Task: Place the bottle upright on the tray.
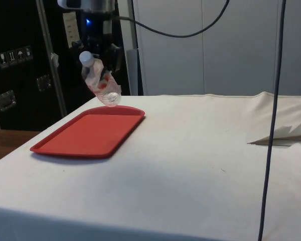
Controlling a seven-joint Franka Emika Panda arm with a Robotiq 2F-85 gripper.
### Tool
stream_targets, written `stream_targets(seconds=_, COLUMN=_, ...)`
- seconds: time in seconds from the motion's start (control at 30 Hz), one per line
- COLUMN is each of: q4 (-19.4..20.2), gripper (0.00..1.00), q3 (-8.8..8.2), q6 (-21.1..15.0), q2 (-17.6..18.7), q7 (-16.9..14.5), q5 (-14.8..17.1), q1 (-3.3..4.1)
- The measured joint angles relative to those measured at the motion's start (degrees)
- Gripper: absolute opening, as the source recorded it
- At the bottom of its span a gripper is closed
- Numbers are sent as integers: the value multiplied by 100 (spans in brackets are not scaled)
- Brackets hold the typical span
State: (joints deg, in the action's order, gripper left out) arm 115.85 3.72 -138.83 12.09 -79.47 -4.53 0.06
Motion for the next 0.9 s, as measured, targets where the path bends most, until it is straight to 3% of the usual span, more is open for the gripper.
stream_targets(seconds=0.5, q4=-178, gripper=0, q3=-143, q6=-63, q2=97, q7=-579, q5=1077, q1=-6)
stream_targets(seconds=0.9, q4=-338, gripper=0, q3=-229, q6=-52, q2=218, q7=-854, q5=1684, q1=-6)
